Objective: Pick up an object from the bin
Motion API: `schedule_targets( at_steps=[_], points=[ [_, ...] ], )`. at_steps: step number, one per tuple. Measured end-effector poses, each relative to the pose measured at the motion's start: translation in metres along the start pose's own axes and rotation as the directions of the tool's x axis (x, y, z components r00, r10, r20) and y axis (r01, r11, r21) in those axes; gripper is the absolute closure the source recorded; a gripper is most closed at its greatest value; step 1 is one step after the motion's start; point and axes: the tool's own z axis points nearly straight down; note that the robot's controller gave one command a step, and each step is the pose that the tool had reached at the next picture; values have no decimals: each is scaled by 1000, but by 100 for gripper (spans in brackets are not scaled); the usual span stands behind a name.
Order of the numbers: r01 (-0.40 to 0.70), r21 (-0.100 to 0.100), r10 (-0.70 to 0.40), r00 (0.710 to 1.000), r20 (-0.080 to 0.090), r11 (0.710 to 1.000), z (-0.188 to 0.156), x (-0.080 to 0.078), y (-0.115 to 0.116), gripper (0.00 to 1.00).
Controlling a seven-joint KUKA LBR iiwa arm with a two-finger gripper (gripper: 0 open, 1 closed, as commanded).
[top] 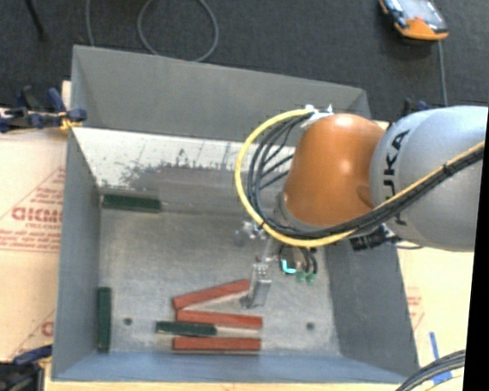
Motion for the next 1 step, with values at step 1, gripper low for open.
schedule_targets(
  at_steps=[1],
  points=[
    [150, 1, -150, 989, 4, 989, 108, -29, 42, 0]
  ],
)
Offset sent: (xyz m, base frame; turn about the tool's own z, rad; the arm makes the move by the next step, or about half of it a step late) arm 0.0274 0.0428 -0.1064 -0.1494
